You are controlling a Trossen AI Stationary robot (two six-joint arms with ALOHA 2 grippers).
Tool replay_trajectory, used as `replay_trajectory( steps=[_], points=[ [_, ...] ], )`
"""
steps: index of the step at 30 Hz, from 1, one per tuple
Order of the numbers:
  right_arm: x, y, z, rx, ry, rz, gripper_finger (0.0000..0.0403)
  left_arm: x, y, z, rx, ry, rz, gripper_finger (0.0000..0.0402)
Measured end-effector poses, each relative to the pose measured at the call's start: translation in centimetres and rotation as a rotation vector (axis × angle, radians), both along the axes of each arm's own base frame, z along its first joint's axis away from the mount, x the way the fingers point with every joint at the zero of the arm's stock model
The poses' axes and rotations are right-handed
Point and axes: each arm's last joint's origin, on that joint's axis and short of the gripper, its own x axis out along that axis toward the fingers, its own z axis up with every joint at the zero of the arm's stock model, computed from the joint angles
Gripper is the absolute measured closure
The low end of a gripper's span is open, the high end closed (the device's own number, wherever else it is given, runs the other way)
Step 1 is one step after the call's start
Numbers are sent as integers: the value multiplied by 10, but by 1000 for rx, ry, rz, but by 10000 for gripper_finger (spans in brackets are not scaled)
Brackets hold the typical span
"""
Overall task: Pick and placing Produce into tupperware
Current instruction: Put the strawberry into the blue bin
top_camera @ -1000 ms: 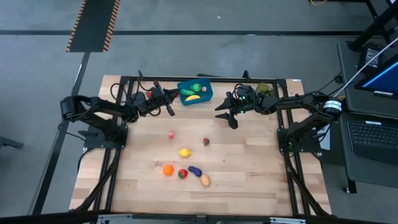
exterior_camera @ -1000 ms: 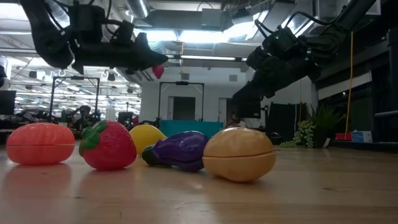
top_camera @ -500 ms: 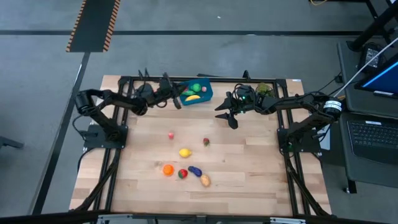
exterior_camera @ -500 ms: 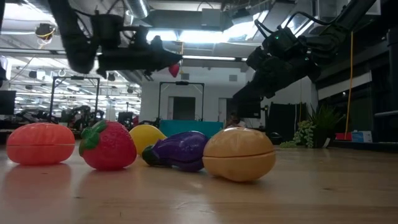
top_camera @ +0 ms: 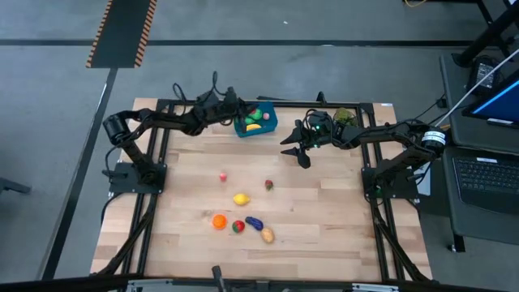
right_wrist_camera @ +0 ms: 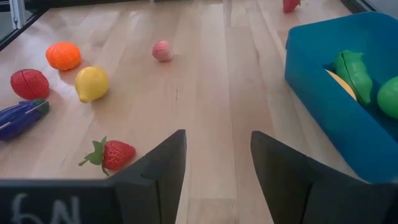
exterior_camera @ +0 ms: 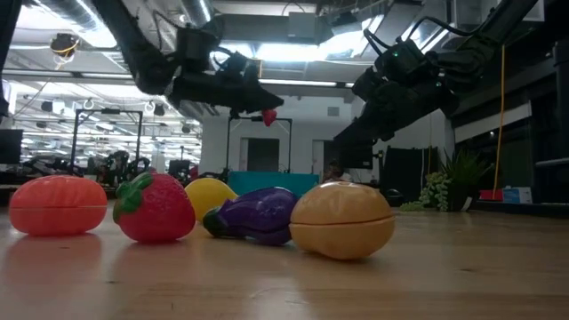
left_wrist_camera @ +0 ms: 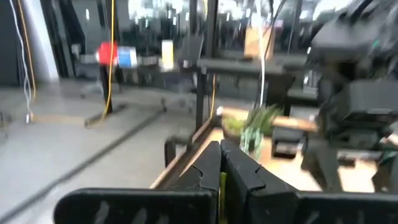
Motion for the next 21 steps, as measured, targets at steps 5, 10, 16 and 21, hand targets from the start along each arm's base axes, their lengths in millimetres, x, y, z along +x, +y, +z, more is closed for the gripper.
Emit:
replay_trajectory(
  steps=[5, 10, 16, 21],
  points=[
    [0, 0, 0, 0, 0, 0, 220, 10, 9, 8, -28, 120, 2, 401],
    [0, 0, 0, 0, 0, 0, 220, 19, 19, 25, -84, 283, -3, 401],
    [0, 0, 0, -1, -1, 0, 220, 23, 25, 44, -105, 419, -12, 401],
    [0, 0, 0, 0, 0, 0, 220, 22, 27, 47, -127, 452, -7, 401]
  ],
)
